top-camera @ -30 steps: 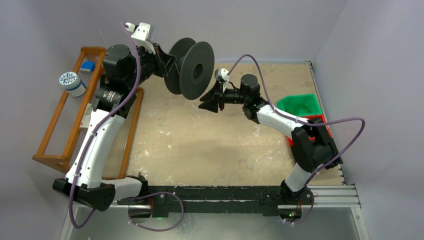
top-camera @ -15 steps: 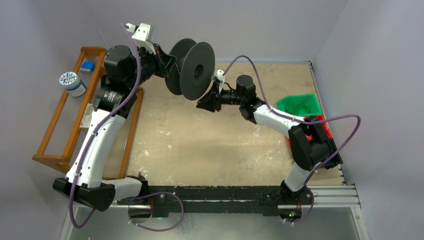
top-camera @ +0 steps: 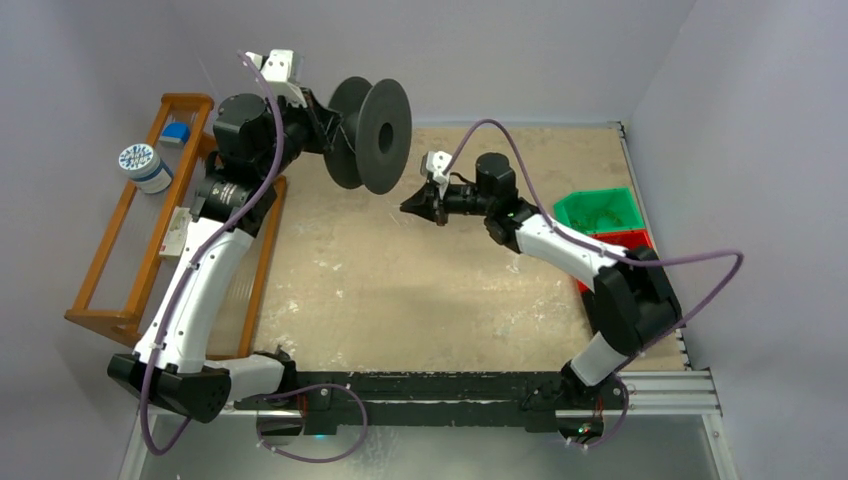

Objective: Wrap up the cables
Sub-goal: Wrap the cable around the cable reel.

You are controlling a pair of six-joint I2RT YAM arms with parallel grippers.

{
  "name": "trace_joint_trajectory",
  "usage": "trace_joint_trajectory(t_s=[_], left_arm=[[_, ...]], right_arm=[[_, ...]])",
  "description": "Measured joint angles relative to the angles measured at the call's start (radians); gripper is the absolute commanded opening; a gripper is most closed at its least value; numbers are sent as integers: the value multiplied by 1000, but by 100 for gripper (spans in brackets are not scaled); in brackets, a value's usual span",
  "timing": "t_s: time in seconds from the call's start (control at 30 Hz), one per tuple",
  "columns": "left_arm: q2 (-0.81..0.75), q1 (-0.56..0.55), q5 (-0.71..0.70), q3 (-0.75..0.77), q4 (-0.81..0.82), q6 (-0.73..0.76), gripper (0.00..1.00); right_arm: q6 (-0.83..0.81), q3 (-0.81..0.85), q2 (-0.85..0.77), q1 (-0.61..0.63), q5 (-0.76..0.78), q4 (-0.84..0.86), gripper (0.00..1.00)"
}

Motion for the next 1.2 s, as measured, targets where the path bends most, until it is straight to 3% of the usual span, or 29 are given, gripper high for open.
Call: trace_joint_trajectory(t_s=[0.3,0.47,0.63,0.9,1.03,1.2], left_arm=[[4,12,-142,-32,-25,-24,0],[6,13,-181,-21,-30,-24,0],[14,20,-201,0,-31,-23,0],[29,26,-206,13,-31,-24,0],[35,26,-200,13,-32,-29,0],[36,27,-180,13,-48,-33,0]], right_arm=[[-600,-108,-280,82,125,-144,0],[-961,-193,-315,132,246,-291,0],[-1194,-275,-314,178,393,-431,0],[-1361,-348,-314,304,632,-508,0],[-1398,-379,-314,342,726,-503,7],[-1414,-385,-298,375,788,-511,0]])
